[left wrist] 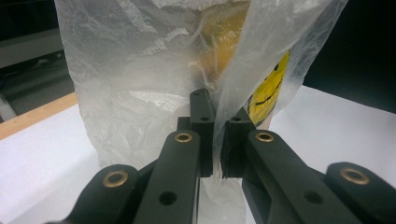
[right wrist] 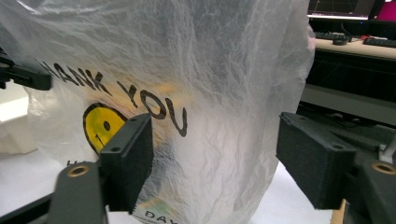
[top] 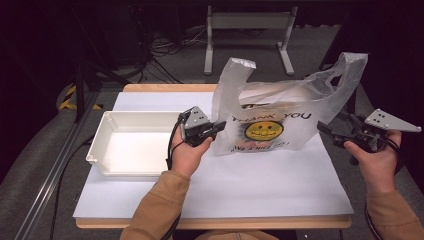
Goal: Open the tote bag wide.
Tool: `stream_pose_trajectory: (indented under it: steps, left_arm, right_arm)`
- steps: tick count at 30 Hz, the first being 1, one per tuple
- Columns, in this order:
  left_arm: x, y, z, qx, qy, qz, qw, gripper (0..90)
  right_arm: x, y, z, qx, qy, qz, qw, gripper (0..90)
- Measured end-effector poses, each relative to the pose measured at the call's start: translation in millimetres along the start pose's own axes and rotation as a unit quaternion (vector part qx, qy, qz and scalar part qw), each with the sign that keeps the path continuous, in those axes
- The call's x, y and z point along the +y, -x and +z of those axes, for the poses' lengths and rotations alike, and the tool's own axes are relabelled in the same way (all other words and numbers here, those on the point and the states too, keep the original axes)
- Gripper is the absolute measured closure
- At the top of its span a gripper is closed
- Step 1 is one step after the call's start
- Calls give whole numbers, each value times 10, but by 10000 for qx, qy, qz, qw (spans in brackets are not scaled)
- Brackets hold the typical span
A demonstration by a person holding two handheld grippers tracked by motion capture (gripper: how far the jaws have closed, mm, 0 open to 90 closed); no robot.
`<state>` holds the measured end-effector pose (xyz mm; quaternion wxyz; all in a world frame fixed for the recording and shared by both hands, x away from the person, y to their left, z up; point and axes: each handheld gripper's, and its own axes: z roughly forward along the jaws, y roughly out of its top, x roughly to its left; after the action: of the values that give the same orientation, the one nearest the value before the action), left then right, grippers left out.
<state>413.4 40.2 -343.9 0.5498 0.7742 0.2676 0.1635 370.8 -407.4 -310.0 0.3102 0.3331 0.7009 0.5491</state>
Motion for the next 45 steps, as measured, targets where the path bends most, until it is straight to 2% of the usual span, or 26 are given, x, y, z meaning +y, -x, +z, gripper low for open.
stream_pose_trajectory:
  steps: [2, 3, 4, 6, 8, 9, 10, 17, 23, 26, 30, 32, 33, 37, 40, 45]
  left_arm:
    - [2, 0, -1, -6, 4, -5, 10000, 861]
    - [5, -2, -3, -9, 3, -7, 10000, 861]
    - [7, -4, -4, -8, 3, -4, 10000, 861]
    - [13, -12, 1, 6, -6, 13, 10000, 861]
    - [21, -22, 7, 20, -49, 34, 10000, 861]
    - [32, -32, 8, 41, -53, 57, 10000, 860]
    - [39, -35, 7, 36, -50, 40, 10000, 861]
    - [45, -67, 29, 99, -109, 102, 9998, 863]
    - [-24, -102, 55, 71, -185, -12, 9998, 863]
    - [-73, -111, 87, 58, -317, 10, 9995, 867]
    - [-125, -119, 122, 46, -423, -38, 9991, 874]
    - [-153, -122, 146, 27, -529, -41, 9986, 877]
    - [-182, -129, 169, 57, -674, -19, 9977, 883]
    - [-211, -135, 189, 51, -771, -145, 9969, 888]
    - [-228, -123, 218, 110, -902, -126, 9958, 890]
    - [-311, -132, 278, 113, -1004, -260, 9945, 890]
  right_arm:
    - [3, 2, 22, -1, -22, -17, 10000, 347]
    - [7, 1, 58, 27, -79, -59, 9999, 424]
    - [7, 1, 58, 27, -79, -59, 9999, 424]
    - [19, 0, 86, 73, -134, -136, 9998, 552]
    - [39, 3, 114, 175, -231, -238, 9993, 800]
    - [49, 0, 125, 228, -281, -290, 9989, 874]
    - [62, -10, 142, 271, -291, -358, 9986, 900]
    - [100, -15, 243, 343, -316, -324, 9984, 900]
    - [61, -10, 298, 433, -380, -257, 9980, 900]
    - [-13, 7, 333, 417, -522, -40, 9978, 900]
    - [-74, 22, 364, 387, -641, 54, 9972, 900]
    - [-104, 17, 384, 386, -683, 81, 9969, 900]
    - [-133, 7, 404, 391, -728, 101, 9965, 900]
    - [-182, -7, 439, 380, -821, 103, 9958, 900]
    - [-253, -22, 487, 406, -920, 175, 9948, 900]
    - [-328, -32, 549, 440, -1007, 207, 9937, 900]
